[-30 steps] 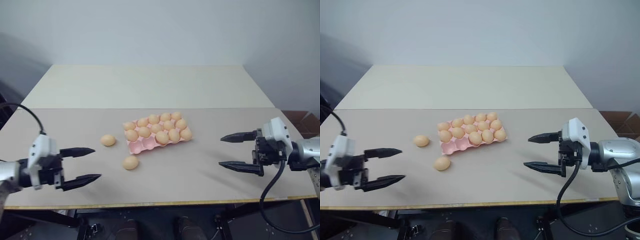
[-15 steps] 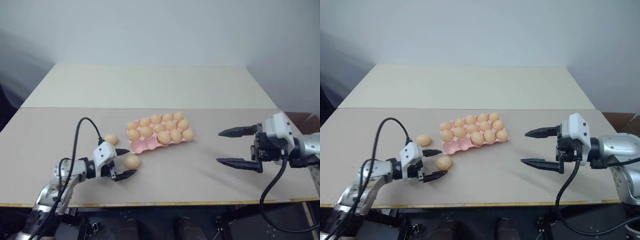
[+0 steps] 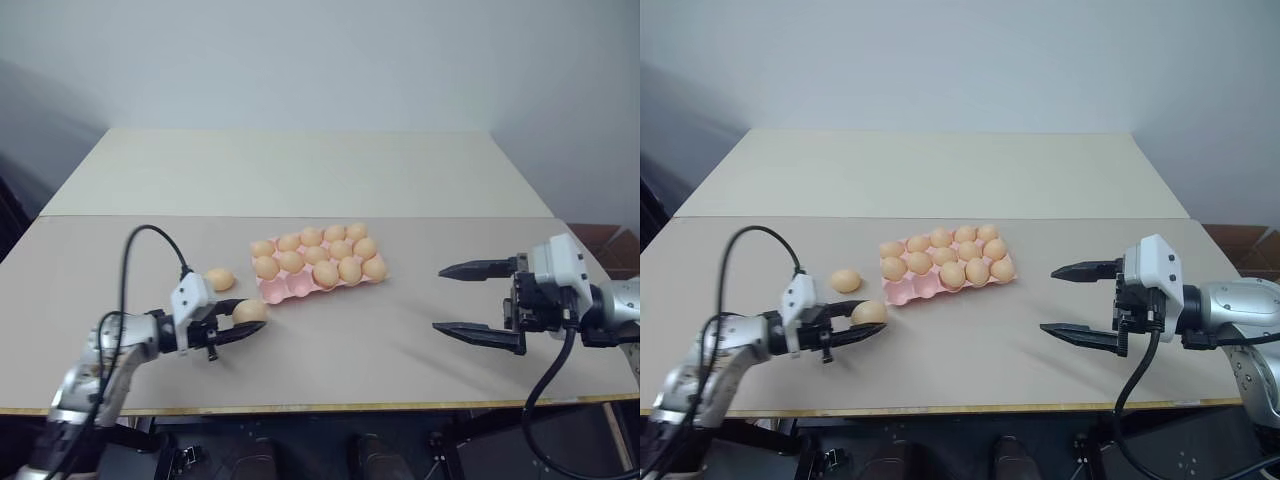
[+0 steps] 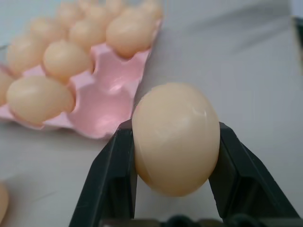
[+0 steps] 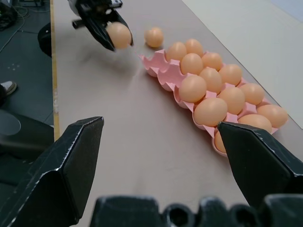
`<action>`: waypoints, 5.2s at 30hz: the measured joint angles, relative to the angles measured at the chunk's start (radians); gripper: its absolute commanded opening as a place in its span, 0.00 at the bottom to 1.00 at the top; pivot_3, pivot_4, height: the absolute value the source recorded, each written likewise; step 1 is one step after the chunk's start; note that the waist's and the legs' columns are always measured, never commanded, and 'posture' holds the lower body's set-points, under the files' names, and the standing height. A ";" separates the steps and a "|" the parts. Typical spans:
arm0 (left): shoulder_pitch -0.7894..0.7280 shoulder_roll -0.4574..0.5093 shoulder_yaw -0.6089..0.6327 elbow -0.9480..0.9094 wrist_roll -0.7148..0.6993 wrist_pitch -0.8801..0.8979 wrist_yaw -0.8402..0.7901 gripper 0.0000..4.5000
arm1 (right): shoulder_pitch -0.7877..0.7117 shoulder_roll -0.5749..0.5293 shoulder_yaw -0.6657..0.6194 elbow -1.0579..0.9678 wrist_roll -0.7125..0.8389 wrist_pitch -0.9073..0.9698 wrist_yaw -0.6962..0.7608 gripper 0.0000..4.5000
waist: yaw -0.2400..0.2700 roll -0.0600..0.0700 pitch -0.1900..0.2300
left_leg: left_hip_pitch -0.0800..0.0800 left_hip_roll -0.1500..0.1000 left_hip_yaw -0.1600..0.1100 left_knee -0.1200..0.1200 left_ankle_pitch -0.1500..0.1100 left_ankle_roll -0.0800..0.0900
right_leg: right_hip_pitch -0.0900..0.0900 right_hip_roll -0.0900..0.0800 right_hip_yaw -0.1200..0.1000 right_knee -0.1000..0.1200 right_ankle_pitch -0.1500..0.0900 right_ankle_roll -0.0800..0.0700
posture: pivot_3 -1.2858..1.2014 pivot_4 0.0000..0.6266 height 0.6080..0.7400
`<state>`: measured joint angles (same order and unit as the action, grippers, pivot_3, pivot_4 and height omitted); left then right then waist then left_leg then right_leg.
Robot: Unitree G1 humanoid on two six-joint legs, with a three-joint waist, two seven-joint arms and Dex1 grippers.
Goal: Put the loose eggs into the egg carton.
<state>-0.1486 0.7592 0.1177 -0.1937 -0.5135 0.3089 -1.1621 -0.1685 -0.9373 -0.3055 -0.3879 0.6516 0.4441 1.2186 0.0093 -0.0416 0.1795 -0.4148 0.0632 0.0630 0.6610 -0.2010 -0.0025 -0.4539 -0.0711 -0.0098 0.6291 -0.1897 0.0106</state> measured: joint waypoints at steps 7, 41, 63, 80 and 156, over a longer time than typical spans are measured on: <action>-0.225 -0.116 -0.099 0.078 0.077 -0.001 0.094 0.44 | -0.001 0.008 0.003 -0.007 0.000 -0.001 -0.018 1.00 | 0.018 0.000 -0.001 | 0.002 -0.003 -0.002 0.001 0.000 0.000 | 0.007 -0.001 -0.002 -0.002 0.001 0.001 | 0.52 0.24 1.00; 0.149 0.155 0.441 0.035 -0.006 0.032 -0.007 0.99 | -0.052 0.023 0.032 0.037 0.024 0.000 -0.062 1.00 | -0.019 0.000 -0.001 | 0.008 -0.002 -0.002 0.001 -0.001 0.001 | 0.011 -0.004 -0.003 -0.004 -0.003 -0.004 | 0.52 0.24 1.00; 0.229 0.138 0.467 -0.008 -0.041 0.055 0.053 0.99 | -0.118 0.022 0.062 0.094 0.000 -0.001 -0.035 1.00 | 0.002 0.000 -0.001 | 0.008 -0.001 0.000 0.000 -0.004 -0.005 | 0.009 -0.004 -0.003 -0.004 -0.004 -0.005 | 0.52 0.24 1.00; -0.482 -0.055 -0.067 0.930 0.351 -0.353 0.059 0.99 | -0.098 0.022 0.049 0.023 0.021 0.009 -0.070 1.00 | 0.001 -0.002 -0.001 | 0.005 -0.002 -0.001 0.000 -0.002 0.000 | 0.011 -0.003 -0.003 -0.004 0.000 0.002 | 0.52 0.24 1.00; 0.392 0.105 0.664 -0.327 -0.200 0.289 0.102 1.00 | -0.086 0.050 0.076 0.077 0.026 0.022 -0.153 1.00 | -0.005 -0.001 -0.001 | 0.008 -0.001 -0.001 0.000 -0.004 -0.005 | 0.010 -0.004 -0.003 -0.005 -0.004 -0.004 | 0.52 0.24 1.00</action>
<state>0.2431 0.8640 0.7820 -0.5204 -0.7139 0.5977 -1.0596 -0.2541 -0.8871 -0.2296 -0.3112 0.6774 0.4664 1.0655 0.0041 -0.0430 0.1783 -0.4070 0.0623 0.0623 0.6611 -0.2052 -0.0073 -0.4441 -0.0752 -0.0128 0.6245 -0.1936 0.0065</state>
